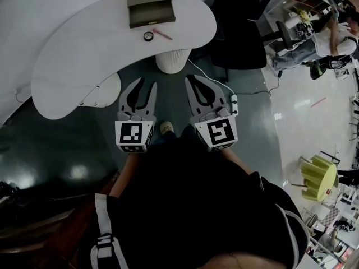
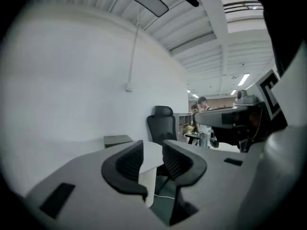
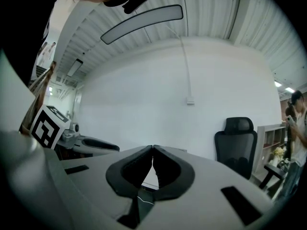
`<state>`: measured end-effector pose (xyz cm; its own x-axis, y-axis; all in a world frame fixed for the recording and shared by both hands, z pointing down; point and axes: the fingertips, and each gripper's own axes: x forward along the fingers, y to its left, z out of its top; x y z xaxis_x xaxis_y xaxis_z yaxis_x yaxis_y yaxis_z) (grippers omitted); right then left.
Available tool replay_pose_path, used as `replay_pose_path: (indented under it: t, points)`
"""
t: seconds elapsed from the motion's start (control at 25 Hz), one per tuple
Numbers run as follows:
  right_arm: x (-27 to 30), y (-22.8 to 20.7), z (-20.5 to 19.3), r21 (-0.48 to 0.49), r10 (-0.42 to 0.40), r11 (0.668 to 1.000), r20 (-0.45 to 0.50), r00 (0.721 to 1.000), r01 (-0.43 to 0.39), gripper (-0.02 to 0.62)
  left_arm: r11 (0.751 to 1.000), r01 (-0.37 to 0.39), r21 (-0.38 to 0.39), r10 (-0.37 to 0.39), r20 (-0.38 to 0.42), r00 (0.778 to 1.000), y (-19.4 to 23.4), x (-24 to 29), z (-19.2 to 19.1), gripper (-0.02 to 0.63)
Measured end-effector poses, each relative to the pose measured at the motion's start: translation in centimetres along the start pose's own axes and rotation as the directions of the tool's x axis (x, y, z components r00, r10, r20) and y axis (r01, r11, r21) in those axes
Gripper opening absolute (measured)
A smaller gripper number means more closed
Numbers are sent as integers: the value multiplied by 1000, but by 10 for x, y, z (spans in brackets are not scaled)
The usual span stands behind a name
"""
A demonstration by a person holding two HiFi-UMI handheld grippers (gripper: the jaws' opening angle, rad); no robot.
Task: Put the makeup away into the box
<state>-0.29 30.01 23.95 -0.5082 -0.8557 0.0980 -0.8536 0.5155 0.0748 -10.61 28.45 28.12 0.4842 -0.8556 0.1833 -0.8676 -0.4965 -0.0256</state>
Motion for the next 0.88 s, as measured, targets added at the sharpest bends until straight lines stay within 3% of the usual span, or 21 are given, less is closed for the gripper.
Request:
replay_pose_path:
  t: [0.32, 0.56, 0.88]
  points:
    - [7, 0, -4, 3, -11, 1000, -44, 999, 11, 23, 999, 39, -36, -39, 10, 999, -2, 6, -4, 130]
    - [29, -10, 5, -2, 1, 1000, 12, 1000, -1, 23, 998, 57, -2, -57, -2, 998, -2, 24, 0, 130]
    - [84, -40, 3, 10, 20, 1000, 1, 1000, -20, 23, 997, 51, 51, -52, 28, 998, 25, 71, 13, 130]
